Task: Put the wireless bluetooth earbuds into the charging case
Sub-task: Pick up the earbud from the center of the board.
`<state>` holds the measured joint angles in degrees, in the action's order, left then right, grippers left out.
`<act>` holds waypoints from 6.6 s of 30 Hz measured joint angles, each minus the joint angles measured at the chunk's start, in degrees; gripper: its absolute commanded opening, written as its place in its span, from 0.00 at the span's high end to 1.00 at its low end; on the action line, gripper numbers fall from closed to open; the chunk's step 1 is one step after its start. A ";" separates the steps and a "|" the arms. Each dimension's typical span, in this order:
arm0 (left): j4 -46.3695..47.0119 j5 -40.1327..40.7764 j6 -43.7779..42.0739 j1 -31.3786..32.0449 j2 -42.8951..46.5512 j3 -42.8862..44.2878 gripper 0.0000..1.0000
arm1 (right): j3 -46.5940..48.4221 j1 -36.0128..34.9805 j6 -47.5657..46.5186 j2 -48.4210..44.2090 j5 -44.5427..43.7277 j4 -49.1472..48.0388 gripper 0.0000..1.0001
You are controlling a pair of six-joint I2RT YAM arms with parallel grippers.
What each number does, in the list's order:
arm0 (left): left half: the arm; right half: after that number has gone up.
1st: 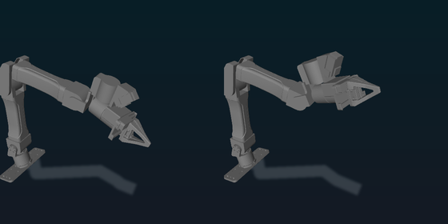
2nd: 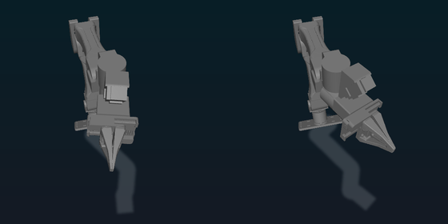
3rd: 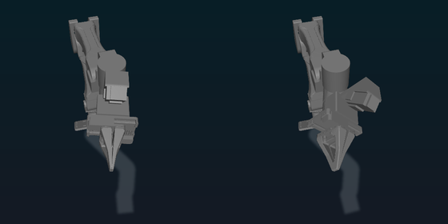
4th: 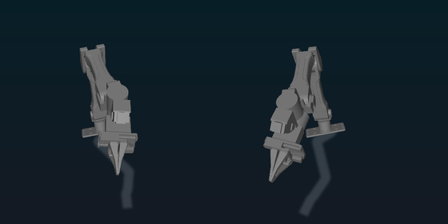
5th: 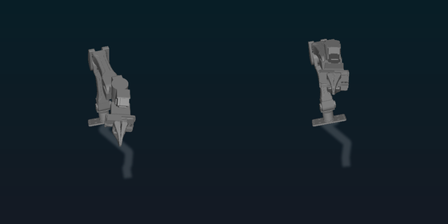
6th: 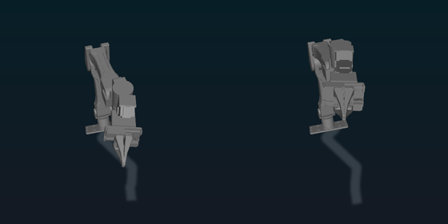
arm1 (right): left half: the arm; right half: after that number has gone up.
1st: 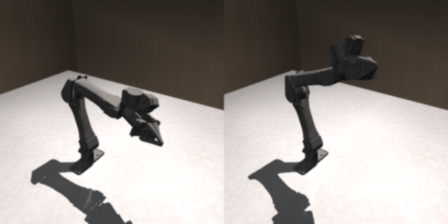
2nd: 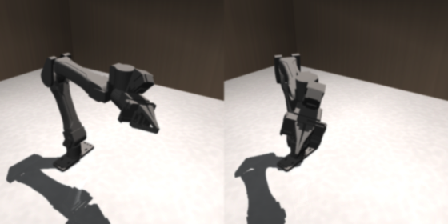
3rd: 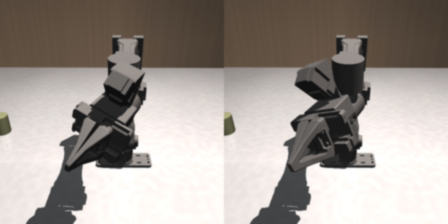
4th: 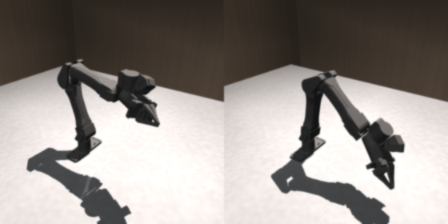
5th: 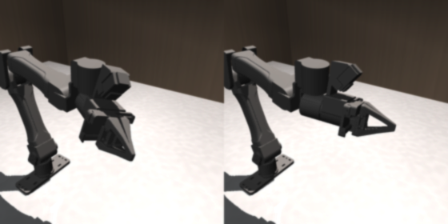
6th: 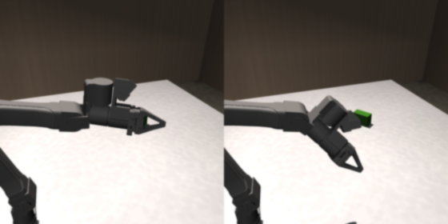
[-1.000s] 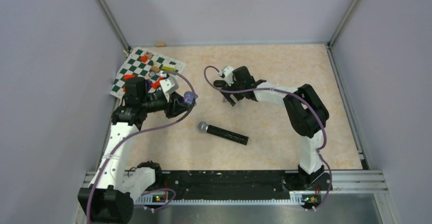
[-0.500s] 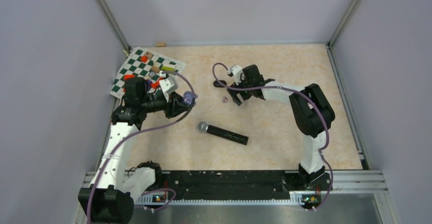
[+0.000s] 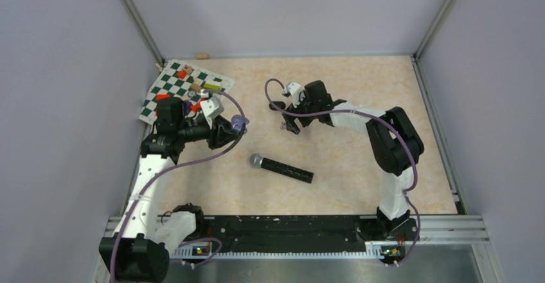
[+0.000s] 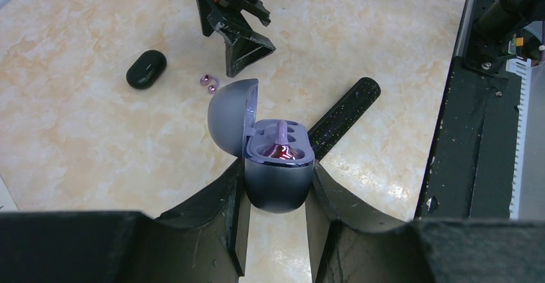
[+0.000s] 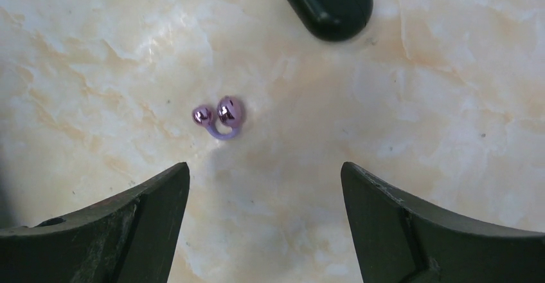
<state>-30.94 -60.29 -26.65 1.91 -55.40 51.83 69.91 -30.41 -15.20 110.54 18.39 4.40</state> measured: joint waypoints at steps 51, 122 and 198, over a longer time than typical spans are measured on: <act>0.52 -1.27 0.00 -0.50 -0.66 -0.59 1.00 | 7.23 -3.21 1.40 6.32 -13.46 2.36 0.67; 0.52 -1.90 0.00 -1.11 -1.40 -0.74 1.00 | 2.54 12.11 17.29 1.99 -2.14 4.85 0.48; 0.52 -3.17 0.57 -3.17 -1.40 -0.74 1.00 | -1.51 -4.17 -20.79 4.96 -45.07 -5.66 0.73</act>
<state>-30.41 -63.46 -26.09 -1.26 -56.80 51.09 68.40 -34.59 -35.99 115.50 -26.68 -1.26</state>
